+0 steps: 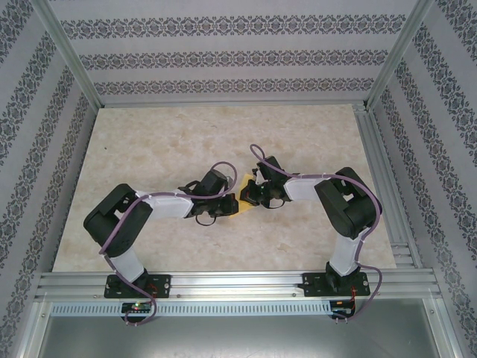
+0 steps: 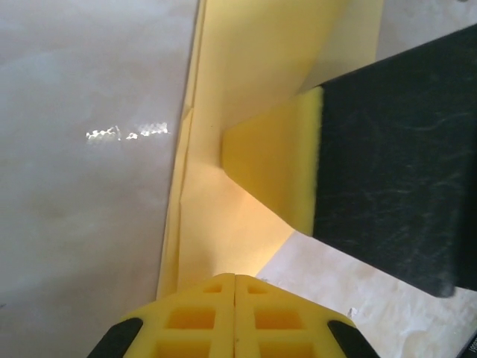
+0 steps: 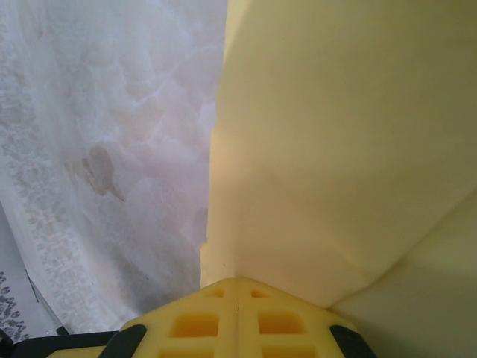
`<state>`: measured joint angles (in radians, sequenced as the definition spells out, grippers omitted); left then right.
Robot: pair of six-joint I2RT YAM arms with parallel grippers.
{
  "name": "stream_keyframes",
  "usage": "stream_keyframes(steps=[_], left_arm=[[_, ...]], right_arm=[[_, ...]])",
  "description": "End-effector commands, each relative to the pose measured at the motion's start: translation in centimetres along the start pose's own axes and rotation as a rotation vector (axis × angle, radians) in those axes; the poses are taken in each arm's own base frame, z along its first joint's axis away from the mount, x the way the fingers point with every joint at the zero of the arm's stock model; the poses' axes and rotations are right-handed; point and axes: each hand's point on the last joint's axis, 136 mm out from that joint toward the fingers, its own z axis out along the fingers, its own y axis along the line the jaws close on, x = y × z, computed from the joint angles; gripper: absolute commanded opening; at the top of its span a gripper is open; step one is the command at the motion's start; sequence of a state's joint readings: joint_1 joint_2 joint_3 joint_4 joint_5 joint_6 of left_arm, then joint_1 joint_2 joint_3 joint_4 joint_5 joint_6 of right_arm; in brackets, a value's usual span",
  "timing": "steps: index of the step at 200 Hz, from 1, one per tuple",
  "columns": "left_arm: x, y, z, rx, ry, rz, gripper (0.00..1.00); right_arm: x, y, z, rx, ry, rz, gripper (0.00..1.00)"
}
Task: Fold a paper plane with a square sheet of paper (pick it up from the middle)
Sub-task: Fourth fold the wing at the center of the table.
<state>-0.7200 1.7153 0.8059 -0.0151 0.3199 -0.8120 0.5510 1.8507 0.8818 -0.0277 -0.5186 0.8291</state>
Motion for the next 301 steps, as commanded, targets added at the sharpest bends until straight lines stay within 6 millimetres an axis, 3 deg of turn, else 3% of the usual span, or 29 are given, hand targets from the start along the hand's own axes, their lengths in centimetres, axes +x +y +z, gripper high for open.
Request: stream_keyframes(steps=[1, 68, 140, 199, 237, 301], left_arm=[[-1.4, 0.2, 0.4, -0.003, -0.050, -0.014, 0.07], [-0.1, 2.6, 0.4, -0.090, -0.021, -0.002, 0.03], [0.6, 2.8, 1.1, -0.069, 0.003, -0.020, 0.00], [0.1, 1.8, 0.6, -0.033, -0.013, -0.020, 0.00], [-1.7, -0.5, -1.3, 0.007, -0.079, -0.016, 0.11], [-0.7, 1.5, 0.4, -0.046, -0.036, -0.048, 0.10]], right_arm=[[0.0, -3.8, 0.6, 0.119, -0.014, 0.064, 0.03], [-1.3, -0.4, -1.1, 0.037, -0.044, -0.021, 0.04], [1.0, 1.4, -0.2, 0.005, 0.013, -0.032, 0.04], [1.2, 0.6, 0.5, 0.033, 0.027, -0.019, 0.04], [1.4, -0.9, 0.6, 0.079, 0.028, 0.002, 0.03], [1.3, -0.9, 0.7, 0.075, 0.023, 0.004, 0.03]])
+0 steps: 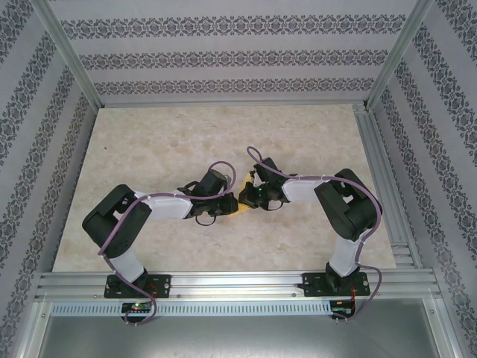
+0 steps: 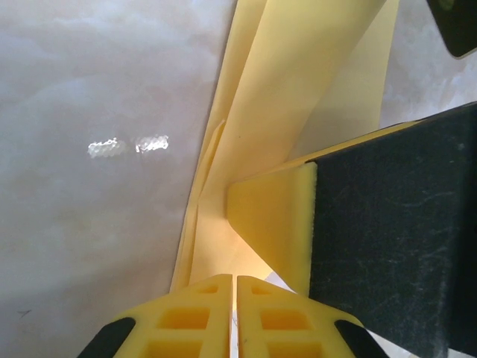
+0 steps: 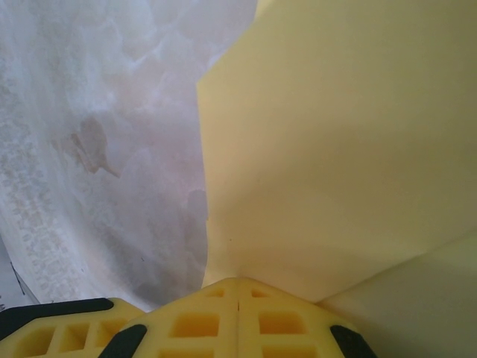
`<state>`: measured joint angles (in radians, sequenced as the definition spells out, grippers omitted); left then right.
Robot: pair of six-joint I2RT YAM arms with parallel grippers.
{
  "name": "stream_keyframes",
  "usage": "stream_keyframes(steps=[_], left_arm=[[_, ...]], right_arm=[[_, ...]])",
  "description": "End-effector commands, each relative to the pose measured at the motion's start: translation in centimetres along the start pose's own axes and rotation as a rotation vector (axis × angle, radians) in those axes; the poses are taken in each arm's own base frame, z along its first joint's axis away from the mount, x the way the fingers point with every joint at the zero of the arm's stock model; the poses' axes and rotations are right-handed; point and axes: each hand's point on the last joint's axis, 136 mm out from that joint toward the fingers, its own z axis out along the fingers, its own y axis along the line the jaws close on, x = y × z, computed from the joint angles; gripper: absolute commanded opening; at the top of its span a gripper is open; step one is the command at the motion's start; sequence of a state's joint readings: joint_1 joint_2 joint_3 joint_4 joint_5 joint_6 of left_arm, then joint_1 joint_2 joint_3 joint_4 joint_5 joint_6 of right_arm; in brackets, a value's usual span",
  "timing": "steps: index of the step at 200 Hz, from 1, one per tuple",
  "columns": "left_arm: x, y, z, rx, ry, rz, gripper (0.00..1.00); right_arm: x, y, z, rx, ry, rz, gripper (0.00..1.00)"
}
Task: Fold a paper plane with a square sheet of paper (pick it up from the middle)
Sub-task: Fourth fold the wing at the center of the table.
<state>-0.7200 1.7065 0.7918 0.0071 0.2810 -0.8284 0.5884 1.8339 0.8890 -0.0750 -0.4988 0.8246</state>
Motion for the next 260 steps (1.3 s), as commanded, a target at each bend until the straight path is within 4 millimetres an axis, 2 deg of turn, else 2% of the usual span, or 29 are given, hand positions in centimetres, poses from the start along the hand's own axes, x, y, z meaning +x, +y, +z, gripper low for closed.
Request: stream_keyframes(steps=[1, 52, 81, 129, 188, 260], left_arm=[[-0.2, 1.1, 0.6, -0.033, 0.003, -0.037, 0.10], [1.3, 4.0, 0.5, -0.145, 0.038, -0.035, 0.06], [2.7, 5.3, 0.5, -0.177, 0.077, -0.046, 0.04], [5.6, 7.7, 1.0, -0.215, 0.163, -0.104, 0.04], [6.4, 8.2, 0.9, -0.228, 0.195, -0.112, 0.04], [6.3, 8.0, 0.9, -0.220, 0.200, -0.107, 0.04]], right_arm=[[0.1, -1.4, 0.6, 0.049, 0.001, 0.025, 0.03], [-0.4, -1.3, 0.6, 0.038, -0.006, 0.011, 0.03], [-1.4, -1.3, 0.4, 0.031, -0.016, -0.024, 0.03], [-3.3, -2.6, 0.1, 0.059, -0.031, -0.060, 0.03], [-6.9, -3.7, -1.7, 0.073, -0.081, -0.088, 0.04], [-9.7, -4.3, -2.8, 0.060, -0.121, -0.093, 0.04]])
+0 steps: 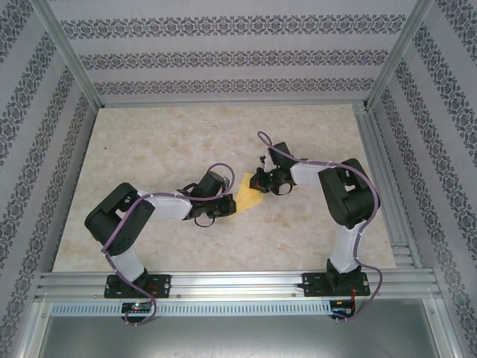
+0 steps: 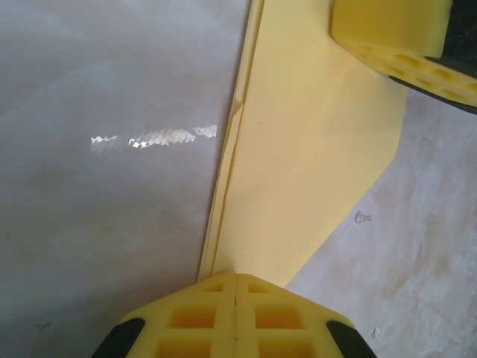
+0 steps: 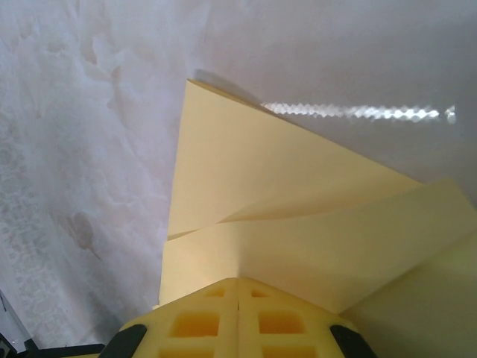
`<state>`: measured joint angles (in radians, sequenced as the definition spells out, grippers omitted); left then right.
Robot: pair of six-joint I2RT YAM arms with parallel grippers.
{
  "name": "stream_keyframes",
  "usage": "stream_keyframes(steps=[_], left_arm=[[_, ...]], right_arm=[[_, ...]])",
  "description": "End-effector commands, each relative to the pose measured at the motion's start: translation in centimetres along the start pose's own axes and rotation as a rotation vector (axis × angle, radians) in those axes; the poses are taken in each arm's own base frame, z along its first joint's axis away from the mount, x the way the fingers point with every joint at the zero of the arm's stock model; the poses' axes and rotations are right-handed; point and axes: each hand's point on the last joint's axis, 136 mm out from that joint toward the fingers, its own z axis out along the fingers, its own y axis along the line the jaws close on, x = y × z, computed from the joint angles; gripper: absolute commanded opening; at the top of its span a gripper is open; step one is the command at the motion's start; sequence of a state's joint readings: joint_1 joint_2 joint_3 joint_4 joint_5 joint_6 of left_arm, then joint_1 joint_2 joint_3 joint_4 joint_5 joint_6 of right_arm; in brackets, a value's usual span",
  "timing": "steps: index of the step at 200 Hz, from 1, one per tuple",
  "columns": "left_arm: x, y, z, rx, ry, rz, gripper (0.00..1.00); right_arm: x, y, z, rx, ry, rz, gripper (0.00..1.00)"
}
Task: Fold a paper plane with a square sheet of paper (pick it up from the middle)
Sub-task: Fourth fold the wing at the center of the table.
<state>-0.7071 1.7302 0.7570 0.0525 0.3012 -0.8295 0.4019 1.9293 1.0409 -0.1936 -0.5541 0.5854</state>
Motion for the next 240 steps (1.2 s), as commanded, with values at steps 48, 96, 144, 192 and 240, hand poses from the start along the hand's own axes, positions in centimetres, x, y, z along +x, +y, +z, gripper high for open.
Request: stream_keyframes(steps=[48, 96, 144, 192, 240], left_arm=[[5.6, 6.7, 0.5, -0.214, 0.188, -0.089, 0.04], [5.4, 6.4, 0.6, -0.208, 0.191, -0.080, 0.04], [5.1, 6.1, 0.8, -0.203, 0.186, -0.079, 0.04], [5.1, 6.1, 0.8, -0.203, 0.188, -0.080, 0.04], [5.2, 6.3, 0.9, -0.215, 0.197, -0.083, 0.04]], right_arm=[[-4.9, -2.3, -1.1, 0.025, -0.097, -0.024, 0.05], [-7.2, 1.1, -4.8, -0.028, -0.182, -0.081, 0.06], [-2.0, 3.8, -4.5, -0.052, -0.136, -0.106, 0.08], [3.0, 4.7, -0.4, -0.064, -0.015, -0.113, 0.07], [3.2, 3.2, 1.2, -0.037, 0.025, -0.110, 0.05]])
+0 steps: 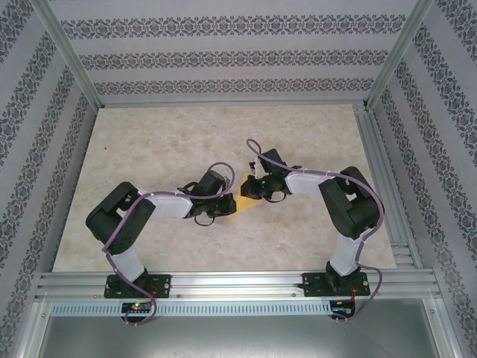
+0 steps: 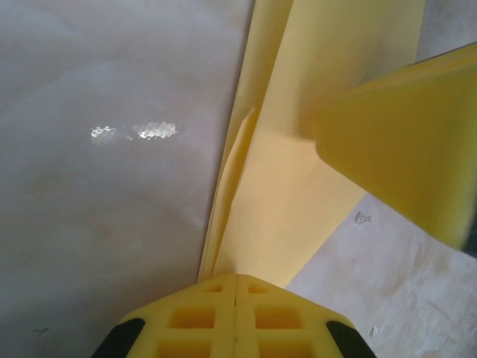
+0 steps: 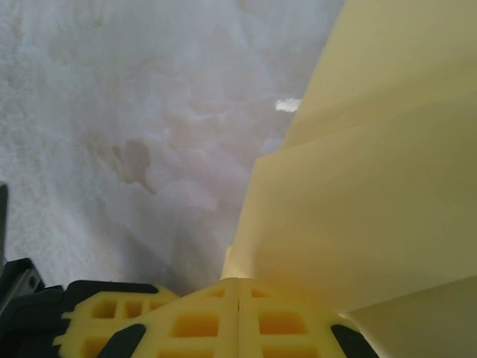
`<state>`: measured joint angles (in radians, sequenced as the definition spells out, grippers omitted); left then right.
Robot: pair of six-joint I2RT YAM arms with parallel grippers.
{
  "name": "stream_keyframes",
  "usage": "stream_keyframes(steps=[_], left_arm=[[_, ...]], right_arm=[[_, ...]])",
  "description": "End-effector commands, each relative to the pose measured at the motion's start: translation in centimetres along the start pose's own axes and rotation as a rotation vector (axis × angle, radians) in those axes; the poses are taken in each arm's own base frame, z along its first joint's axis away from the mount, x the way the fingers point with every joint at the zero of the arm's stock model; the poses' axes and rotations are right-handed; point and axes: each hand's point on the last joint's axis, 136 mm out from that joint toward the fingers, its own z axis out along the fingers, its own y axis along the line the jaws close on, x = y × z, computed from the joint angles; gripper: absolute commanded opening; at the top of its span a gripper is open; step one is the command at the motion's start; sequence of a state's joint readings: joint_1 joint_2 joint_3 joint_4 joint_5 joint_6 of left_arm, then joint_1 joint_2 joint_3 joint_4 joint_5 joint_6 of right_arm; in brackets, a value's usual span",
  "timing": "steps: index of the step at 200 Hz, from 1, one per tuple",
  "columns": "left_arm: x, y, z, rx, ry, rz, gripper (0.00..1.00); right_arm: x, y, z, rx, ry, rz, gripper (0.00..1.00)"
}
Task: Fold a paper plane with a square sheet of paper (pick it up from the middle)
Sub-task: Fourth fold the wing at the center of the table.
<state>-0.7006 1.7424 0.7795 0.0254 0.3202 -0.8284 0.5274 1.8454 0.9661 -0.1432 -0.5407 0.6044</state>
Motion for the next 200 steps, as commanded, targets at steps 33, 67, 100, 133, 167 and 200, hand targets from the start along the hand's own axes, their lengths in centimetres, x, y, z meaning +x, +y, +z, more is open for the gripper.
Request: stream_keyframes(steps=[33, 67, 100, 133, 167, 200], left_arm=[[5.4, 6.7, 0.9, -0.224, 0.183, -0.081, 0.04], [5.7, 6.9, 0.8, -0.229, 0.193, -0.083, 0.03], [6.1, 7.2, 0.7, -0.229, 0.203, -0.084, 0.03], [6.2, 7.1, 0.7, -0.226, 0.205, -0.082, 0.03], [6.4, 7.1, 0.6, -0.222, 0.208, -0.079, 0.03], [6.4, 7.1, 0.6, -0.218, 0.209, -0.076, 0.03]], right_arm=[[-1.2, -2.6, 0.6, 0.021, -0.001, 0.013, 0.05], [-2.1, -4.8, -0.2, 0.045, -0.019, 0.034, 0.05], [-3.9, -6.6, -1.2, 0.071, -0.056, 0.061, 0.05], [-5.9, -8.2, -1.9, 0.089, -0.104, 0.101, 0.05], [-8.0, -10.0, -2.8, 0.105, -0.168, 0.155, 0.05], [-9.4, -11.0, -3.9, 0.122, -0.213, 0.177, 0.05]])
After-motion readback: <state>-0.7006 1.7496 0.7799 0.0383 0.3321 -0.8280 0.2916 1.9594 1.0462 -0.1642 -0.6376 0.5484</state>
